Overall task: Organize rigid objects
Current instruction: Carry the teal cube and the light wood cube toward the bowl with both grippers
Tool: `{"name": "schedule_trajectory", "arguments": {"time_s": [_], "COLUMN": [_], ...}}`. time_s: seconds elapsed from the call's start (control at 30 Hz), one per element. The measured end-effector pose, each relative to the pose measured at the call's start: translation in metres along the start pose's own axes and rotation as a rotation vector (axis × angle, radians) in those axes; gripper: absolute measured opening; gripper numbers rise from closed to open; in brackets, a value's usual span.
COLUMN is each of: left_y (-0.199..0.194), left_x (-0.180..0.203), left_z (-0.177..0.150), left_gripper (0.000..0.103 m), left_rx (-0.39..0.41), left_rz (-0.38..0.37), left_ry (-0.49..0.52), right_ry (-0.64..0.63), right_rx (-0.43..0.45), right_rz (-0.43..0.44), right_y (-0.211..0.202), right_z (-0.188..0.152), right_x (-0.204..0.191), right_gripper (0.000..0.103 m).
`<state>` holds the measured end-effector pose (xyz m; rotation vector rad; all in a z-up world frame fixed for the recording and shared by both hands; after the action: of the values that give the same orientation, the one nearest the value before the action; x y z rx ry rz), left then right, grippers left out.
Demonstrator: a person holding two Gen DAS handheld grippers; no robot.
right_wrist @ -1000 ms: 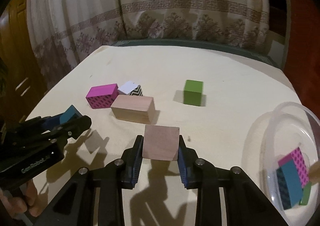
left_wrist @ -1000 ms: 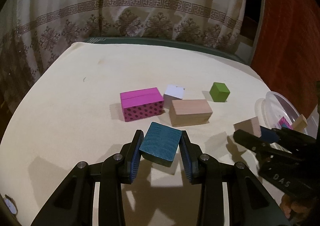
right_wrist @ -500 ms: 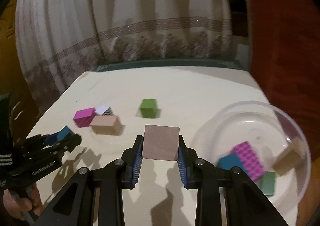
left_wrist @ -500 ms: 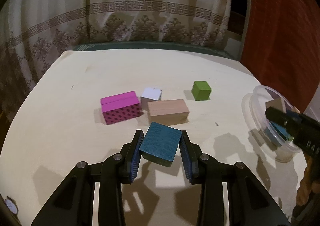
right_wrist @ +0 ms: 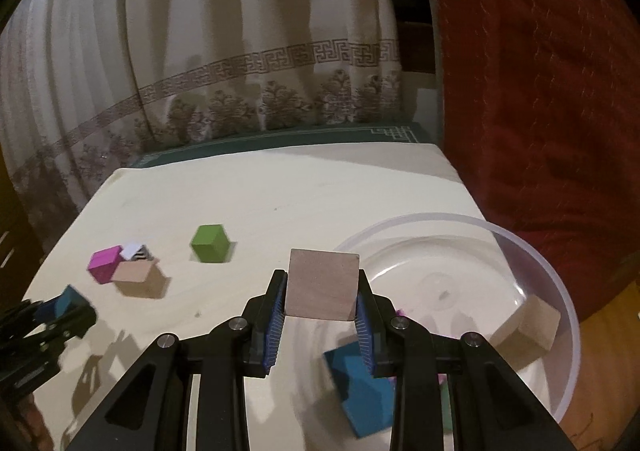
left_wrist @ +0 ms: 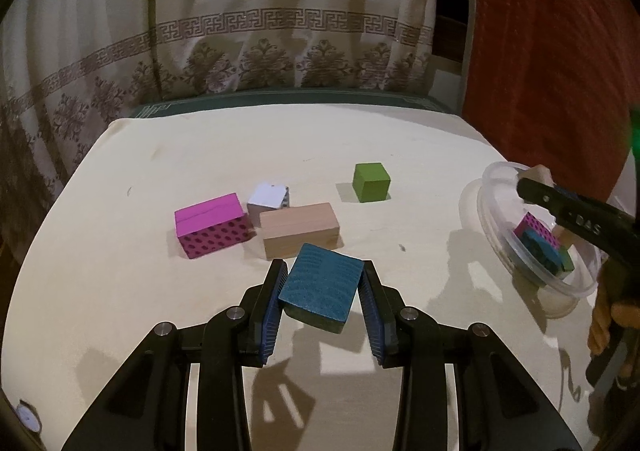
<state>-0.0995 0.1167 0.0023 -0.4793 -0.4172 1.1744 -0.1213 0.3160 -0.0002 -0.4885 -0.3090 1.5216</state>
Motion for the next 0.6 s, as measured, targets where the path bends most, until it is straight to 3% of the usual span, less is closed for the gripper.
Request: {"name": "schedule_trajectory", "arguments": {"time_s": [0.03,0.1,0.6], "left_y": [0.0,0.0,0.009], "left_x": [0.001,0.005,0.067], "left_z": [0.0,0.001,0.011], "left_gripper": [0.037,0.037,0.037], "left_rx": [0.0,-0.001,-0.014], "left_rz": [0.0,-0.003,-0.078], "left_ry": [0.003,0.011,0.108], "right_ry": [0.001,0.008,0.098], "right_rx": [0.0,0.016,0.086], "right_rz": [-0.001,-0.01,-0.083], "right_y": [0.001,-0.002,-0.047], "right_z": [0.0,0.002,-0.018], "right_x": [0.002,0.007,0.074], "right_gripper": [0.045,0.049,0.049]}}
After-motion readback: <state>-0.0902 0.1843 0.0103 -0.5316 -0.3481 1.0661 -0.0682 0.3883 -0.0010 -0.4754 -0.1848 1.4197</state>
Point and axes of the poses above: each gripper's, at about its wrist camera, not at the fingertips, and y roughly the way its jaws point, x to its right, z to its top, the point moved 10 cm from there along y, roughly the way its jaws point, and after that the axes turned 7 degrees about x, right-handed, at the moved point
